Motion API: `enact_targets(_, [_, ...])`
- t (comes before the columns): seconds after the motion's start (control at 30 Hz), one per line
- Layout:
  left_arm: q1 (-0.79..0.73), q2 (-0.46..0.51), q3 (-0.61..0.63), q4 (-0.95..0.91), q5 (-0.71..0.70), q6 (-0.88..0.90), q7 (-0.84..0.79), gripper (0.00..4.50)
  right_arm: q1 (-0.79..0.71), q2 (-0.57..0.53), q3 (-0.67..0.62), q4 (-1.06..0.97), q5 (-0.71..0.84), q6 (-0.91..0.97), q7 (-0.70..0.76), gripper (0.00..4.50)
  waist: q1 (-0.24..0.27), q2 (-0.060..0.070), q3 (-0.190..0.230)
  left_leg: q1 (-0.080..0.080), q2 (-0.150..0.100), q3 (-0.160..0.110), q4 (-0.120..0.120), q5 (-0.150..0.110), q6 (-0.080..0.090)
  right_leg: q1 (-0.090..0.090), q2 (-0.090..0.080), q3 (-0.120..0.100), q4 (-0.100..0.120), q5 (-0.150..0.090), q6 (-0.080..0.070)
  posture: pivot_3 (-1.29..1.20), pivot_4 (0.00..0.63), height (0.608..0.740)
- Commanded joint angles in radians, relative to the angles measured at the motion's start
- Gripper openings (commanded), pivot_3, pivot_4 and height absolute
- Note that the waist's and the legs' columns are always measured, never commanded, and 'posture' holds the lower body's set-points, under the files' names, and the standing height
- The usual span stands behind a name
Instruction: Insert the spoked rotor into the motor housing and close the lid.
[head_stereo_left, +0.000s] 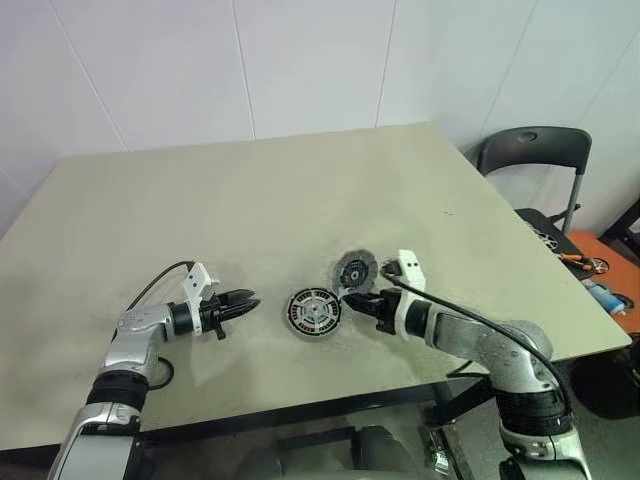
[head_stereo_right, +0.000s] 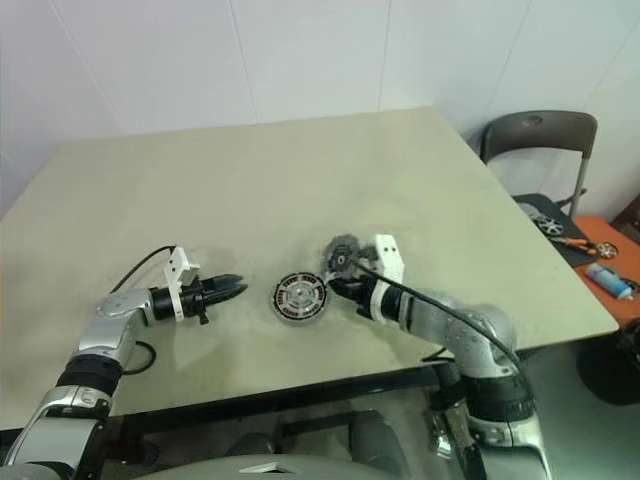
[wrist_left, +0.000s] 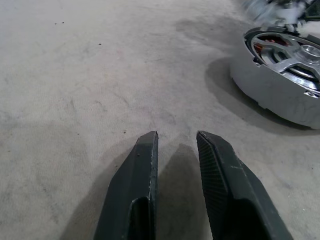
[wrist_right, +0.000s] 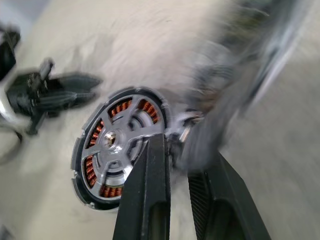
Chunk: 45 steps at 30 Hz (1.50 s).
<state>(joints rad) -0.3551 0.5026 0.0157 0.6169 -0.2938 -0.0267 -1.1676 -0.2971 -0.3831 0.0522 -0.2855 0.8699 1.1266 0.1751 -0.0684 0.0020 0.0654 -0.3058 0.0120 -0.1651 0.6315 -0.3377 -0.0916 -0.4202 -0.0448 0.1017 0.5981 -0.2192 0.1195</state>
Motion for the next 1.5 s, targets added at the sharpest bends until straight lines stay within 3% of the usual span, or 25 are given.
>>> enact_targets(0.03, [-0.002,0.001,0.002,-0.115,-0.008,0.07,0.03,1.31,-0.013,-0.051,0.074,-0.045,-0.076,-0.051,0.101,0.59,0.002,0.0,0.0,0.0,0.0,0.0,0.0,0.0,0.0,0.0,0.0,0.0,-0.001,0.0,0.0,0.0,0.0,0.74])
enact_targets(0.2, [0.038,0.003,0.002,-0.256,-0.018,0.168,0.07,1.31,0.021,-0.093,0.086,-0.073,-0.114,-0.058,0.168,0.59,0.002,0.0,0.0,-0.002,0.0,0.0,0.0,0.0,0.0,0.0,-0.001,0.0,-0.002,0.003,-0.003,0.0,0.0,0.74])
enact_targets(0.5, [0.042,0.003,0.006,-0.295,-0.014,0.208,0.091,1.31,0.058,-0.074,-0.001,0.003,-0.125,-0.034,0.182,0.59,0.005,-0.001,0.0,0.0,-0.001,0.0,0.002,0.0,0.0,0.002,-0.001,0.0,-0.001,0.0,0.0,0.0,0.0,0.74])
enact_targets(0.7, [0.035,0.003,0.004,-0.341,-0.018,0.251,0.105,1.31,0.149,-0.053,-0.311,0.043,0.24,0.23,0.204,0.59,0.028,-0.001,0.0,0.0,-0.001,0.0,0.001,0.0,0.0,0.003,-0.001,0.0,-0.002,0.003,-0.004,0.0,0.0,0.74])
enact_targets(0.9, [0.039,0.006,0.006,-0.37,-0.02,0.277,0.112,1.31,0.237,-0.032,-0.412,-0.033,0.345,0.279,0.102,0.59,0.022,-0.001,0.0,0.0,-0.001,0.0,0.001,0.0,0.0,0.003,-0.001,0.0,-0.001,0.0,-0.001,0.0,0.0,0.74])
enact_targets(1.03, [0.041,0.002,0.004,-0.383,-0.019,0.289,0.117,1.31,0.216,0.017,-0.438,0.005,0.248,0.179,-0.022,0.59,0.023,-0.001,0.0,0.002,0.0,0.001,0.001,0.0,0.0,0.009,0.0,0.0,-0.001,-0.002,-0.003,0.0,0.0,0.74])
enact_targets(1.13, [0.042,-0.004,0.001,-0.385,-0.018,0.289,0.119,1.31,0.166,0.065,-0.514,0.115,0.235,0.092,-0.085,1.17,0.024,-0.001,0.0,0.002,0.0,0.001,0.002,0.0,0.0,0.01,0.0,0.0,-0.002,-0.002,-0.003,0.0,0.0,0.74])
enact_targets(1.27, [0.045,-0.005,0.003,-0.334,-0.01,0.247,0.105,1.31,0.119,0.099,-0.525,0.174,0.32,0.185,-0.156,2.56,0.024,-0.001,0.0,0.002,0.0,0.0,0.0,0.0,0.0,0.009,0.0,0.0,-0.002,-0.001,-0.003,0.0,0.0,0.74])
enact_targets(1.5, [0.047,-0.005,0.01,-0.213,0.002,0.147,0.074,1.31,0.135,0.14,-0.473,0.147,0.335,0.209,-0.162,2.71,0.022,0.0,-0.001,0.002,0.0,0.0,-0.001,0.0,0.001,0.009,0.0,0.0,-0.002,0.0,-0.001,0.0,0.0,0.74])
